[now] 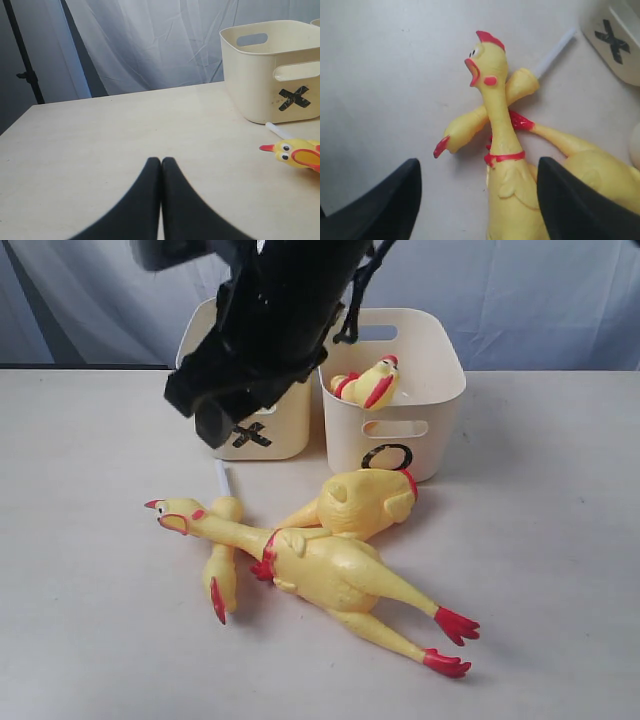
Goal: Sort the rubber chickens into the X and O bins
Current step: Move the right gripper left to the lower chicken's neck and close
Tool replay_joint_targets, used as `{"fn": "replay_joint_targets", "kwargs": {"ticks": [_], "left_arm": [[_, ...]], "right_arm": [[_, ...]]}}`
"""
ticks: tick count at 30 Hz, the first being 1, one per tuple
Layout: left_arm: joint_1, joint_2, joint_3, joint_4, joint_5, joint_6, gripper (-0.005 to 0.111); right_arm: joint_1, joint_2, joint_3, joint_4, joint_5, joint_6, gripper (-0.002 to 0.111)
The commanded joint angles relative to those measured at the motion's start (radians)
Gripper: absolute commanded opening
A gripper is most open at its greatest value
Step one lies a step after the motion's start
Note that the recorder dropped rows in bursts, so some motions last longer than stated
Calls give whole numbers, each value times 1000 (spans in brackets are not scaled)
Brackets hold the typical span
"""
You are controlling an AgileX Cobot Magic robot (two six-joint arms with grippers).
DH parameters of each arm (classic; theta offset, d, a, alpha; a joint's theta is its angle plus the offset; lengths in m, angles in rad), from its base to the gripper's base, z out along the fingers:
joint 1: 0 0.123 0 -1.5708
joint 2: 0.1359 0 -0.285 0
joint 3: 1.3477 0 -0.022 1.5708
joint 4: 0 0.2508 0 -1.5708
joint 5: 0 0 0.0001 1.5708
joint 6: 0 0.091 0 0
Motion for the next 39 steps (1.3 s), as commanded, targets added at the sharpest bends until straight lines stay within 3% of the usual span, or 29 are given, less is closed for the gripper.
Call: {"fn": "replay_joint_targets", "kwargs": {"ticks": [1, 17, 33, 35, 39], "left_arm": [[-9, -5, 4, 1, -1, -3, 0], [-9, -5, 4, 1, -1, -3, 0], [-9, -5, 4, 1, -1, -3, 0], [-9, -5, 4, 1, -1, -3, 0], [-9, -5, 4, 1, -1, -3, 0]], "right_arm": [[48, 78, -5, -58, -63, -17, 62], [148, 314, -5, -293, -251, -16, 62], [148, 395, -5, -325, -359, 37, 62], [148, 402, -5, -325, -349, 37, 57], [148, 414, -5, -326, -339, 37, 38]]}}
